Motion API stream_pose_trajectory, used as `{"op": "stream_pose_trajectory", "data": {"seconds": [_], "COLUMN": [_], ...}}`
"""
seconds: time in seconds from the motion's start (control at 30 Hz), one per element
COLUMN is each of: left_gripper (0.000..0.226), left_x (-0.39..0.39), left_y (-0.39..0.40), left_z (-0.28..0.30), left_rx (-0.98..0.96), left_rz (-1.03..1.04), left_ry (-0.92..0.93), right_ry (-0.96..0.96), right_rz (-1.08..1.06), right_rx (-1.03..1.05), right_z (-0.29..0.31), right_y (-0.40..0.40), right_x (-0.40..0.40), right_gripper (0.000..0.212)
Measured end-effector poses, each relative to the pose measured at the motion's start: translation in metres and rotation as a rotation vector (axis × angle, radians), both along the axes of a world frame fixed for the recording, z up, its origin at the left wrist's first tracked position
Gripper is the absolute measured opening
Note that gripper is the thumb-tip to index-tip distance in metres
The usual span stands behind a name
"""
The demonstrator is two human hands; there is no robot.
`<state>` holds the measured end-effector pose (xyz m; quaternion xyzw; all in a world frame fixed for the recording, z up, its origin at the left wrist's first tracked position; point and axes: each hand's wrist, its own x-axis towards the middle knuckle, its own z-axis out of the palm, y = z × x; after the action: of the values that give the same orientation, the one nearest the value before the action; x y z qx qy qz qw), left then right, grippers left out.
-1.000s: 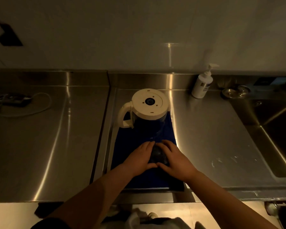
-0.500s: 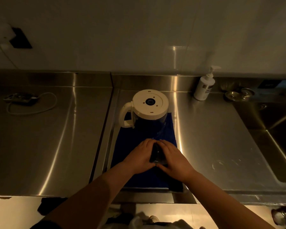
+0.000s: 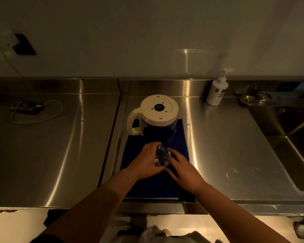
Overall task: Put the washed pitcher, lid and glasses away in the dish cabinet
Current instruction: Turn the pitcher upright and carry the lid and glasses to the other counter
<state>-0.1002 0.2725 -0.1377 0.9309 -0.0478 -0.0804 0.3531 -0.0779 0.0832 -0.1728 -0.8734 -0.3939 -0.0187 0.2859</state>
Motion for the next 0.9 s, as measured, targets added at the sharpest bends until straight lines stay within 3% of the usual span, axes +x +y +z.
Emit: {"op": "stream_pose_trajectory", "data": {"seconds": [0.37,0.47,0.7,0.9], "left_gripper": [0.093,0.089,0.072,0.077], "left_x": [-0.007,-0.003,0.03,0.049], "left_y": [0.013,0.018,0.04,0.066], "left_z": [-0.004,0.007,0.039,0.033], "left_rx": [0.038,0.101,0.273,0.354], "left_rz": [0.003,-0.029,0.067,0.124], "left_ry": [0.036,-0.049,-0.374,-0.296], "right_ry": [0.042,0.068,-0.177,-0.211], "right_rz": [0.004,-0.035,-0.122,-0.099], "right_rx": [-0.013,0.001,0.056,-0.01], "right_z": [-0.003,0.007,0.053,0.064], "right_y": [0.009,0.009,0.039,0.069], "right_x": [-0.004,0.0,0.034,0.063], "right_gripper": [0.05,0.052,0.058,0.062]}}
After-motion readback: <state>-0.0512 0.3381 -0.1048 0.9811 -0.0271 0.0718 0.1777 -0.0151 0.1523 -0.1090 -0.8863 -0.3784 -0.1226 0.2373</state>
